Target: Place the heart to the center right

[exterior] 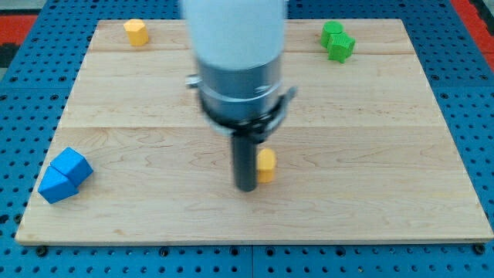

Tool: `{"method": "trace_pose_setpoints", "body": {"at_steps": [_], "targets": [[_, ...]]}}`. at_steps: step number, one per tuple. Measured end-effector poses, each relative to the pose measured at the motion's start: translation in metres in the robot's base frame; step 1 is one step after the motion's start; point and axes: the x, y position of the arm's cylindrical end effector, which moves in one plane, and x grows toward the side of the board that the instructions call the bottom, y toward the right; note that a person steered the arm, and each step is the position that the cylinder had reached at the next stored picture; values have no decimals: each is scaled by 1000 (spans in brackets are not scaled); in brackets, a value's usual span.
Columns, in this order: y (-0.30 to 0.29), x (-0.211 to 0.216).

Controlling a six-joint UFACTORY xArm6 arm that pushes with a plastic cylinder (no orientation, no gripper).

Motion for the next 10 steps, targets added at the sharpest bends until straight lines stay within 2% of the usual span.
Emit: {"method": "trace_pose_setpoints", "body": {"at_steps": [1, 2, 3, 4, 5, 6, 7, 9, 10], "targets": [[58, -46], [75, -74], [37, -82], [80, -97], [151, -106], [161, -99], [111, -86], [82, -256], [-6, -331]]}}
